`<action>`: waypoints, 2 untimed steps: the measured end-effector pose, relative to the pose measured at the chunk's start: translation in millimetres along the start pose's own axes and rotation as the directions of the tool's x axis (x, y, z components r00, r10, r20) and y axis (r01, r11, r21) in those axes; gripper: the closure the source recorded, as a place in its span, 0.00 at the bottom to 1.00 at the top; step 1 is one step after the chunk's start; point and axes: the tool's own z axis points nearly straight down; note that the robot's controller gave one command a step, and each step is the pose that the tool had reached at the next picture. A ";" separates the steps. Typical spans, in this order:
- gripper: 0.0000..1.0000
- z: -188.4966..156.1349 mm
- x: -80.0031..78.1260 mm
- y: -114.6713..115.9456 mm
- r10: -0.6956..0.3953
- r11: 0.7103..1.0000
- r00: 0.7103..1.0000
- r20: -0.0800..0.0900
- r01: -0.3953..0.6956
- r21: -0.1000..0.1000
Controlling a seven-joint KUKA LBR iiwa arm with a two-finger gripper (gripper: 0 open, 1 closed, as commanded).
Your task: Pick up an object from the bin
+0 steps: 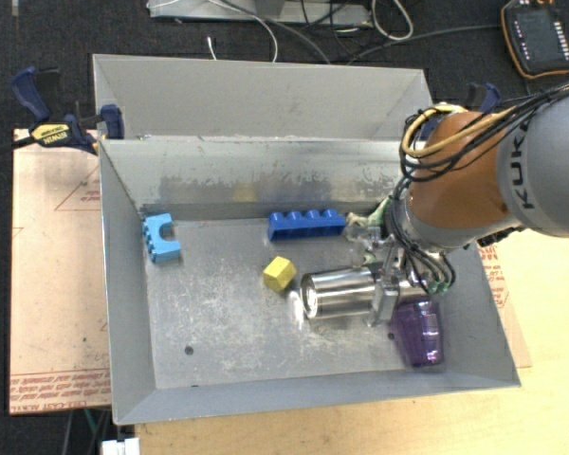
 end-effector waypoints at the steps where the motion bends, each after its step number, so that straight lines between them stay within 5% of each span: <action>1: 0.00 -3.8 -0.6 0.2 -0.003 1.000 1.000 0.002 0.003 0.001; 2: 0.00 59.8 -11.6 1.3 0.021 1.000 1.000 0.002 -0.021 -0.001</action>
Offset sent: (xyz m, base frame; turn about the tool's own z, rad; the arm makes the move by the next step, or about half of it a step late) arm 0.0113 0.0006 -0.0596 0.0225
